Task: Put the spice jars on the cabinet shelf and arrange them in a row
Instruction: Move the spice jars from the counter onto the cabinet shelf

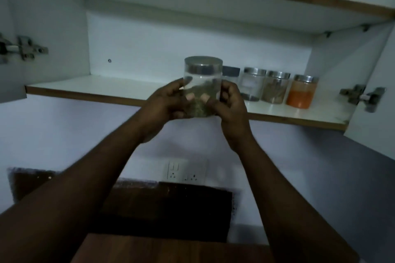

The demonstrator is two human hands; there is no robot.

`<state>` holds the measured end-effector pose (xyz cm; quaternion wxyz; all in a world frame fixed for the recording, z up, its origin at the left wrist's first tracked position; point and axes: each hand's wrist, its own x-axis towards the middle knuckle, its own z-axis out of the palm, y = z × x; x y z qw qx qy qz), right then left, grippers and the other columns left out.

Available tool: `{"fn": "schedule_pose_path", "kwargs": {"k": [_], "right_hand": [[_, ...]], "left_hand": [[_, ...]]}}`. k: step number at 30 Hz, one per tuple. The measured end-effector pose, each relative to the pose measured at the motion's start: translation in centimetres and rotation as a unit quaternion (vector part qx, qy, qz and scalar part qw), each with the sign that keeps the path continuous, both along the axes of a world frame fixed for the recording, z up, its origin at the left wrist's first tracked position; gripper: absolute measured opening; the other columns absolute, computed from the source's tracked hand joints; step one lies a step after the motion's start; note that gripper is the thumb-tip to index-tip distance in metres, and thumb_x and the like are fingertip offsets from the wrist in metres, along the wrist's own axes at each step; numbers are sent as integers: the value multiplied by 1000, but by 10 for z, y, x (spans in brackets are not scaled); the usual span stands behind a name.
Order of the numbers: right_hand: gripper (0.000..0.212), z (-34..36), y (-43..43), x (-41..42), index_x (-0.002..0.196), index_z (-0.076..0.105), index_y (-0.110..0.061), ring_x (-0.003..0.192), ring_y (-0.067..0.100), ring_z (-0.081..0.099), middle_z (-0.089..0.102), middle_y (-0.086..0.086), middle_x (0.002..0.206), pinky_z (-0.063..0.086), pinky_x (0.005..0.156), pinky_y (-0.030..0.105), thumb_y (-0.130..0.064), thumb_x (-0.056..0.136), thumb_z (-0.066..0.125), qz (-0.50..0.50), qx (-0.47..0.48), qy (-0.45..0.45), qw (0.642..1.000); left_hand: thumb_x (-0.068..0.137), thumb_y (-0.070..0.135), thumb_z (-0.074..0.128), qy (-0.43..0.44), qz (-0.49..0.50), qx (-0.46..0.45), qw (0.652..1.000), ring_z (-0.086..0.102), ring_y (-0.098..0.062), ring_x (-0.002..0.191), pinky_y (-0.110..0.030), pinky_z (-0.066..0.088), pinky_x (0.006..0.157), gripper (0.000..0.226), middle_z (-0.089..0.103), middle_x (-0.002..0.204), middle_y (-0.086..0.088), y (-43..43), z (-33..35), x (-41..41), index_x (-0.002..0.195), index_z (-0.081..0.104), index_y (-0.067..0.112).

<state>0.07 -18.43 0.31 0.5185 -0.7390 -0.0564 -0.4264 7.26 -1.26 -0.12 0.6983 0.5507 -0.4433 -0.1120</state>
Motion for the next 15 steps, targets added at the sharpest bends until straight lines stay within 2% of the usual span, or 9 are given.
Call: {"fn": "schedule_pose_path", "kwargs": {"k": [2,3,6,8,11,13,15], "right_hand": [[42,11,-8,13,130,64,-14,119,25,63,60,14,132,56,97,42,-31,91,70,4,-5,17,1000],[44,18,-12,24,130,65,-15,117,25,63,62,14,129,56,96,42,-36,91,68,-7,-17,22,1000],[42,35,-22,55,132,59,-20,107,17,66,68,-1,117,55,87,32,-37,94,66,-97,-14,72,993],[38,40,-32,75,126,56,-19,103,18,66,69,-4,109,55,88,36,-34,93,67,-142,16,100,985],[24,47,-46,101,114,62,-16,100,23,66,69,2,107,56,92,45,-32,97,62,-171,-2,145,975],[22,47,-51,111,113,66,-15,99,24,66,70,6,108,56,89,41,-28,97,60,-179,-58,177,966],[21,44,-54,117,111,70,-11,97,25,67,72,9,106,55,84,37,-19,94,60,-181,-115,188,959]], "left_hand": [[90,18,68,2,71,-3,997,72,-19,102,-39,59,85,58,74,115,0,-9,21,16,145,50,19],[90,21,71,-6,119,2,993,73,-17,97,-41,60,84,57,74,110,1,-17,29,25,143,52,20],[82,29,81,-26,231,40,972,74,-24,91,-43,61,82,60,75,106,-4,-41,38,45,135,56,21],[78,20,81,-15,251,70,965,73,-28,90,-46,62,81,63,74,108,-8,-55,43,59,135,57,19],[75,16,71,-35,237,126,963,69,-31,103,-49,58,92,65,71,118,-11,-67,50,78,138,56,18],[83,11,65,-86,246,194,946,62,-33,118,-47,51,102,63,64,132,-13,-74,53,86,144,50,16],[90,7,61,-136,264,248,922,60,-33,119,-46,48,103,57,62,132,-15,-82,53,95,145,47,13]]}}
